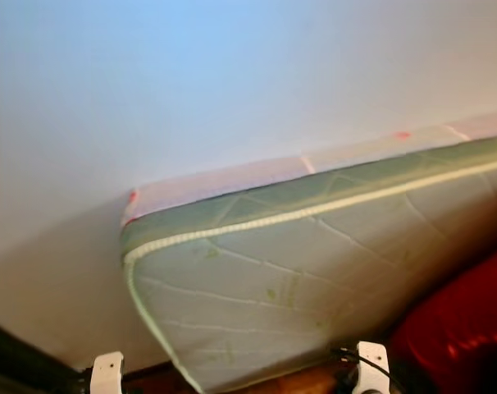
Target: Clean up the room
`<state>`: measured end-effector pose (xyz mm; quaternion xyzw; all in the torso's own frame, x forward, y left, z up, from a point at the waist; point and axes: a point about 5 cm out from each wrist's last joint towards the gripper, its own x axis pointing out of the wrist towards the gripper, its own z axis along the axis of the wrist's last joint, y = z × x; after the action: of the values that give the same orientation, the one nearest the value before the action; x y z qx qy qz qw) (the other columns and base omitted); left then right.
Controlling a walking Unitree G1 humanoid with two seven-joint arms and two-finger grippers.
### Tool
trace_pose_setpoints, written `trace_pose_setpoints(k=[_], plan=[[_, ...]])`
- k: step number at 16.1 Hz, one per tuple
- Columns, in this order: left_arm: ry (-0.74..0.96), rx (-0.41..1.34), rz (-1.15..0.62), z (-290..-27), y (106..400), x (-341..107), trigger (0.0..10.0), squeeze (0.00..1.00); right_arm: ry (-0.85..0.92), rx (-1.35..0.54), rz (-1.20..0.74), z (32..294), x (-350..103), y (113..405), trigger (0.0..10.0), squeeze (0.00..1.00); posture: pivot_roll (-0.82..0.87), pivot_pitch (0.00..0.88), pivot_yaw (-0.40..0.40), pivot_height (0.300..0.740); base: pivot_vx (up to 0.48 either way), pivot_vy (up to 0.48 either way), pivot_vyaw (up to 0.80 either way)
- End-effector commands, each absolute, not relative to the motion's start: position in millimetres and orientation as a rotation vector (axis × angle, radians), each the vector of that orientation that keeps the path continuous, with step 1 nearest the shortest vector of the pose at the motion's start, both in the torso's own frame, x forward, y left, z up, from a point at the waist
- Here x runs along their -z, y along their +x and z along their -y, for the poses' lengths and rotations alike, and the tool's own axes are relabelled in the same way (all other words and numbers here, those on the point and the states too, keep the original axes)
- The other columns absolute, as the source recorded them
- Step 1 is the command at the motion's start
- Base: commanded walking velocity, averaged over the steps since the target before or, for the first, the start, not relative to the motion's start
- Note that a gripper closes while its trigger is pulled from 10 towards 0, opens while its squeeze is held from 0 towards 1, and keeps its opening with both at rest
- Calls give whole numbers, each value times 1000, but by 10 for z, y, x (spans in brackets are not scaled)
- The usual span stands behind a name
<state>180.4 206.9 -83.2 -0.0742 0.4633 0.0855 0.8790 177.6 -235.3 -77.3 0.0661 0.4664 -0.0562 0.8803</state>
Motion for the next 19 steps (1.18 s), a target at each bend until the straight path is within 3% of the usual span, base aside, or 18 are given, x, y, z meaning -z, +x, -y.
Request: trace_pose_setpoints(k=[1, 19], plan=[[-147, -187, -973, -2095, 1788, 836, 10000, 0, 144, 122, -984, 2353, 785, 1754, 10000, 0, -12, 0, 23, 740, 0, 0, -781], [-149, -194, -974, -2105, 1799, 830, 10000, 0, 142, 103, -973, 2343, 772, 1784, 10000, 0, -4, 0, 23, 740, 0, 0, -42]])
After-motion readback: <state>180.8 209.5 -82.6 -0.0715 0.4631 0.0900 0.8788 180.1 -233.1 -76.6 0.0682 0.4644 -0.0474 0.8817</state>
